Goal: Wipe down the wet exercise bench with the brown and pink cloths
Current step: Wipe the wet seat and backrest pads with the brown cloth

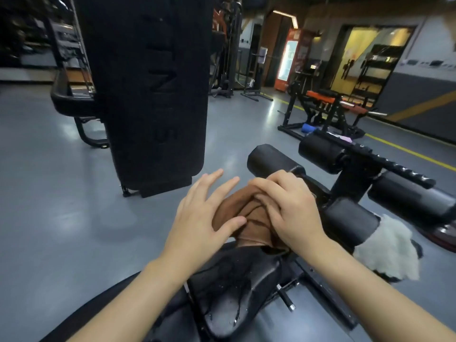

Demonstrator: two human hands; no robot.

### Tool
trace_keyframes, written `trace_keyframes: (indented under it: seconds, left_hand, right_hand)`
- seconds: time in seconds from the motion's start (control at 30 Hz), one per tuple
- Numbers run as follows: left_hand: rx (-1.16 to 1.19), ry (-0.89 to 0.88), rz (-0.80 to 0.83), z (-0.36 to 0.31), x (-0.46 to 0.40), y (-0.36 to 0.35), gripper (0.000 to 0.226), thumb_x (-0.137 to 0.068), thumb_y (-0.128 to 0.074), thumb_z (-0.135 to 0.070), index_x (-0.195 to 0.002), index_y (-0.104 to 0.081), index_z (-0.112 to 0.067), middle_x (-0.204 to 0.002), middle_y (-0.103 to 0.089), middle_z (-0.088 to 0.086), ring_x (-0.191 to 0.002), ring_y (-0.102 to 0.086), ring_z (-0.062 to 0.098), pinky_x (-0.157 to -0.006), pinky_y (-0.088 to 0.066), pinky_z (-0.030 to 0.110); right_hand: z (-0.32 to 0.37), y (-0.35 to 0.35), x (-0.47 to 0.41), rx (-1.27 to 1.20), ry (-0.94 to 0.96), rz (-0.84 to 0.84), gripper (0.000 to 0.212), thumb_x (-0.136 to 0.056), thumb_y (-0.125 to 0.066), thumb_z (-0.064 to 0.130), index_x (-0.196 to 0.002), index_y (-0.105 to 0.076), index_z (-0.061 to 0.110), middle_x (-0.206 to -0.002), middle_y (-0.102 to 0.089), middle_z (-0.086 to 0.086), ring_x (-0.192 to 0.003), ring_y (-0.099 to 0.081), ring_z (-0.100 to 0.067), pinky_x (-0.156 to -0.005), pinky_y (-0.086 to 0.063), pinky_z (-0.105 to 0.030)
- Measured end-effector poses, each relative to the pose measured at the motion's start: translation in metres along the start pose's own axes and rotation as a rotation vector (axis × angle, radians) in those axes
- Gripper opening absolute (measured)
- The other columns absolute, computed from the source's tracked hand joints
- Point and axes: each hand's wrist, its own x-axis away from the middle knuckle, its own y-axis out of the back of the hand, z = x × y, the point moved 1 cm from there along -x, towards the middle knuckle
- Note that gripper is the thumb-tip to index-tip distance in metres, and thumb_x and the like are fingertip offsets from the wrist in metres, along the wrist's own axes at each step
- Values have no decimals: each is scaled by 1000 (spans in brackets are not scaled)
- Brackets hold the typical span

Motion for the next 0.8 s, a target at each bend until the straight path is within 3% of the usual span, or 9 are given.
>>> trace_keyframes:
  seconds: [0.1,0.2,0.5,0.67,0.8]
  left_hand:
    - [40,68,-14,51,27,-8,43,-87,-52,-60,-129,-55,-48,-119,-56,-24,-114,-55,5,-100,-47,42]
    - [59,120,-24,95,58,-22,28,-88,-53,-46,-115,-61,-48,-100,-63,-21,-97,-61,5,-84,-52,42]
    - [29,135,30,177,127,-62,31,-88,-51,-53,-117,-58,-48,-107,-67,-24,-105,-61,5,-90,-51,40]
    - [-7,112,71,188,139,-60,30,-84,-54,-58,-111,-61,-47,-105,-66,-22,-104,-60,3,-90,-51,40]
    - [-23,79,193,191,151,-60,18,-89,-69,-45,-107,-67,-44,-102,-59,-13,-101,-58,3,-91,-48,34]
  right_hand:
    - [24,-46,26,-190,-98,93,25,-100,-51,29,-114,-70,20,-94,-53,0,-87,-57,-22,-76,-49,-45]
    - [38,-90,57,-288,-145,137,22,-98,-53,32,-112,-67,24,-95,-48,6,-86,-55,-15,-75,-50,-42]
    - [57,-171,132,-222,-29,254,20,-99,-49,44,-113,-58,32,-97,-47,11,-80,-56,-15,-66,-52,-42]
    - [60,-180,160,-27,142,330,39,-98,-41,60,-126,-48,33,-102,-50,5,-71,-58,-22,-49,-51,-39]
    - [57,-175,185,59,213,468,61,-91,-44,73,-135,-44,30,-110,-51,4,-78,-60,-20,-52,-51,-38]
